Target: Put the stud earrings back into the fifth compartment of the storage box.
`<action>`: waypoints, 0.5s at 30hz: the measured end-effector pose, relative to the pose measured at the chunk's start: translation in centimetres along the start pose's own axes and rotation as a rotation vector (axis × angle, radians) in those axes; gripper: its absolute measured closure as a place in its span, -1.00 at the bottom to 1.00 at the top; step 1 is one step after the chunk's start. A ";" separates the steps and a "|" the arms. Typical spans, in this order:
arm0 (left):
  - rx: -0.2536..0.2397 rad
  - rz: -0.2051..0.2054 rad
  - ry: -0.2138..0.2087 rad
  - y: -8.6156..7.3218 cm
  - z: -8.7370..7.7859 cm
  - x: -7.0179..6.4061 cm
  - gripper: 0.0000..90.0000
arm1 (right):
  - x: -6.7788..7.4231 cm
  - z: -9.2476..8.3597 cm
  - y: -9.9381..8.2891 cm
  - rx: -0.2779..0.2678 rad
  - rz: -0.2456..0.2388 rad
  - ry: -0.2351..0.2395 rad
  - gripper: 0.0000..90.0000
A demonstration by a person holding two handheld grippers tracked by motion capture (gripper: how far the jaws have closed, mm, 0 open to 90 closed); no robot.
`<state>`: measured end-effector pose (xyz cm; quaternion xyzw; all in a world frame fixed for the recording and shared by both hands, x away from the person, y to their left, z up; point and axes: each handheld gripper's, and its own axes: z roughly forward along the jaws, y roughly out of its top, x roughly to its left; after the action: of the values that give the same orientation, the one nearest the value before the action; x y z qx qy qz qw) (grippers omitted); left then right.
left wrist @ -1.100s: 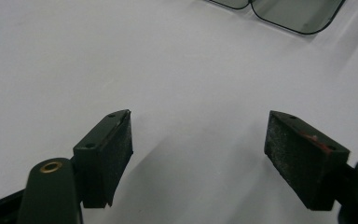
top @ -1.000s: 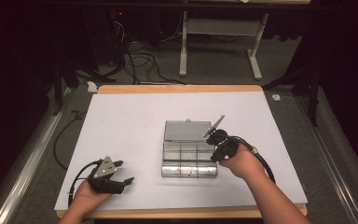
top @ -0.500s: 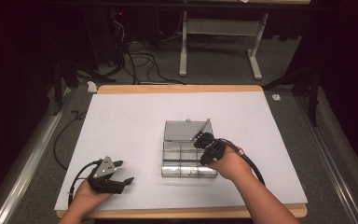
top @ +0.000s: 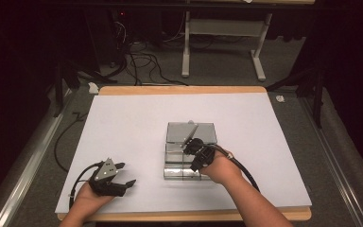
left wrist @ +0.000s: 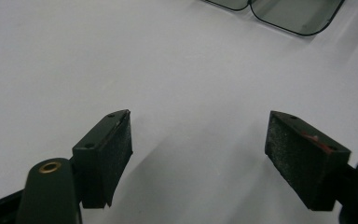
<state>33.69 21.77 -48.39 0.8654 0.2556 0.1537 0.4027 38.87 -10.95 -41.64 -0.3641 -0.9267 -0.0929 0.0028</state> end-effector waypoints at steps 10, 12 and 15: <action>0.003 0.003 -0.001 0.0 0.0 0.0 -0.47 | 0.2 1.7 0.0 0.041 0.016 0.014 0.90; 0.003 0.003 -0.001 0.0 0.0 0.0 -0.47 | 0.2 1.6 0.0 0.037 0.019 0.011 0.86; 0.002 0.002 -0.001 0.0 0.0 0.0 -0.47 | 0.1 1.2 0.0 0.016 0.015 0.015 0.84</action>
<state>33.69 21.78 -48.38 0.8660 0.2548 0.1534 0.4020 38.84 -10.63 -42.82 -0.3701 -0.9247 -0.0884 0.0134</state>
